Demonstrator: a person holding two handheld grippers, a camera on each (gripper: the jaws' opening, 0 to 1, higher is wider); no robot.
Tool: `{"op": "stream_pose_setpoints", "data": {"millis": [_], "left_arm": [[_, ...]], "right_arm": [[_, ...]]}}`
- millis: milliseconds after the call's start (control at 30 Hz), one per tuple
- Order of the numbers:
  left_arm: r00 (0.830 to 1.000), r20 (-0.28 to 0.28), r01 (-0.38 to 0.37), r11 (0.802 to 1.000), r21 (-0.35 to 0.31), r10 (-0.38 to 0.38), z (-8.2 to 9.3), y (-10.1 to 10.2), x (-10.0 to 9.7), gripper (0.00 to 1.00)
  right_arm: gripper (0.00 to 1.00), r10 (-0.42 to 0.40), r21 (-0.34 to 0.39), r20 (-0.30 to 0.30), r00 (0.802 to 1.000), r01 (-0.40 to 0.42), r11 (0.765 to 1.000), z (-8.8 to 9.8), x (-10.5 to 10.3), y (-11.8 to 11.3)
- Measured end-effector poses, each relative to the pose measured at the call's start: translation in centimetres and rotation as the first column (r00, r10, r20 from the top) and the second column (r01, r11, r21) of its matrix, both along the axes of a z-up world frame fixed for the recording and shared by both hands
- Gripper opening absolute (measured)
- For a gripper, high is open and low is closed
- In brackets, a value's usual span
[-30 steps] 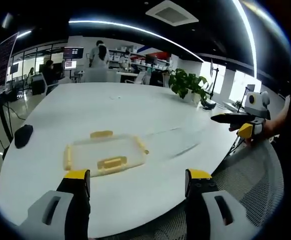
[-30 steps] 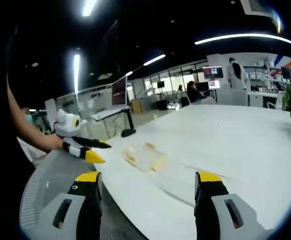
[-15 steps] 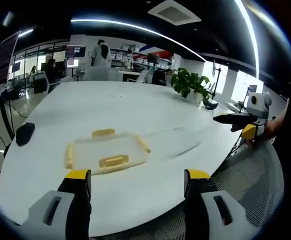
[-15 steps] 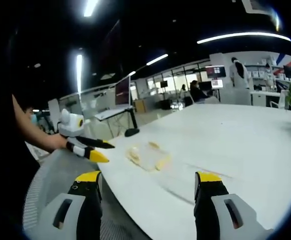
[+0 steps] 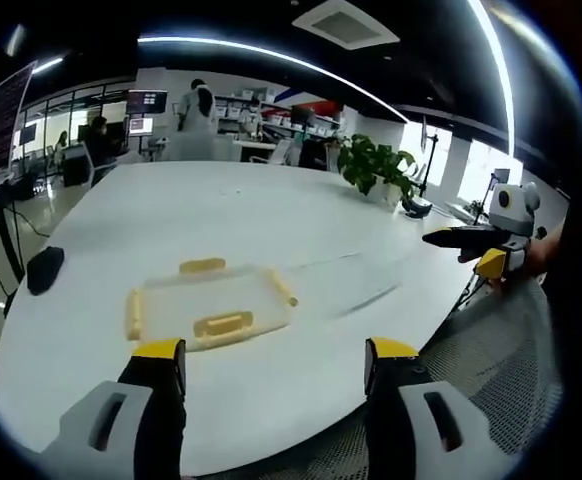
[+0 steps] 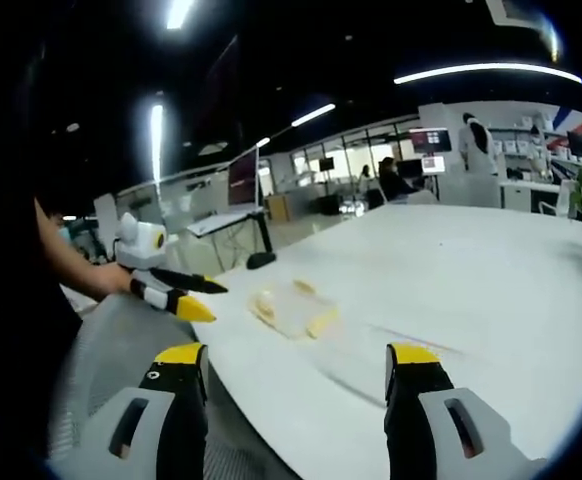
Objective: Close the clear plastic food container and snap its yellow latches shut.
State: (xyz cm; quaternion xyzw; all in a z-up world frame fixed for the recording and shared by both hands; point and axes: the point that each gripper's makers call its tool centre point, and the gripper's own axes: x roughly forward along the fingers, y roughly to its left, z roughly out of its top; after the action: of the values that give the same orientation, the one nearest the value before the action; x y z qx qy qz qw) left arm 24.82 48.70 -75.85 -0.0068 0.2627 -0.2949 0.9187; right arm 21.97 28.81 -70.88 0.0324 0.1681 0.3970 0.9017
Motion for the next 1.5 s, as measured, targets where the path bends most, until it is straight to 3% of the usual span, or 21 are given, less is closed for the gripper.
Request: {"op": "stream_pose_setpoints", "data": {"millis": [400, 533, 1167, 1200, 1267, 1367, 1500], "left_arm": [[0.999, -0.022, 0.024, 1.0, 0.009, -0.024, -0.4, -0.4, -0.3, 0.69], [0.999, 0.007, 0.039, 0.999, 0.031, -0.039, 0.0, -0.4, -0.3, 0.63], [0.999, -0.012, 0.032, 0.999, 0.014, -0.032, 0.0, -0.5, -0.1, 0.64], [0.999, -0.014, 0.043, 0.999, 0.008, -0.043, 0.0, -0.7, -0.2, 0.65], [0.998, -0.033, 0.042, 0.994, -0.106, -0.045, 0.8, -1.7, -0.4, 0.7], [0.996, -0.021, 0.09, 0.996, 0.006, -0.09, 0.1, -1.1, -0.4, 0.67], [0.989, -0.018, 0.146, 0.989, 0.031, -0.145, 0.1, -2.3, -0.8, 0.67]], "right_arm": [[0.72, 0.001, 0.001, -0.018, 1.0, -0.001, 1.0, -0.3, -0.1, -0.1], [0.7, -0.006, 0.017, -0.036, 0.999, 0.007, 1.0, -0.3, 0.0, -0.2], [0.71, 0.019, 0.02, -0.03, 0.999, -0.018, 1.0, -0.1, -0.1, 0.1], [0.71, 0.017, 0.025, -0.027, 0.999, -0.017, 1.0, 0.1, 0.0, 0.1], [0.72, 0.018, 0.025, -0.027, 0.999, -0.017, 1.0, 0.2, 0.1, -0.1], [0.71, 0.018, 0.02, -0.018, 1.0, -0.017, 1.0, 0.5, 0.3, -0.4], [0.71, 0.015, 0.028, -0.009, 1.0, -0.015, 1.0, 1.4, 0.7, -0.5]]}}
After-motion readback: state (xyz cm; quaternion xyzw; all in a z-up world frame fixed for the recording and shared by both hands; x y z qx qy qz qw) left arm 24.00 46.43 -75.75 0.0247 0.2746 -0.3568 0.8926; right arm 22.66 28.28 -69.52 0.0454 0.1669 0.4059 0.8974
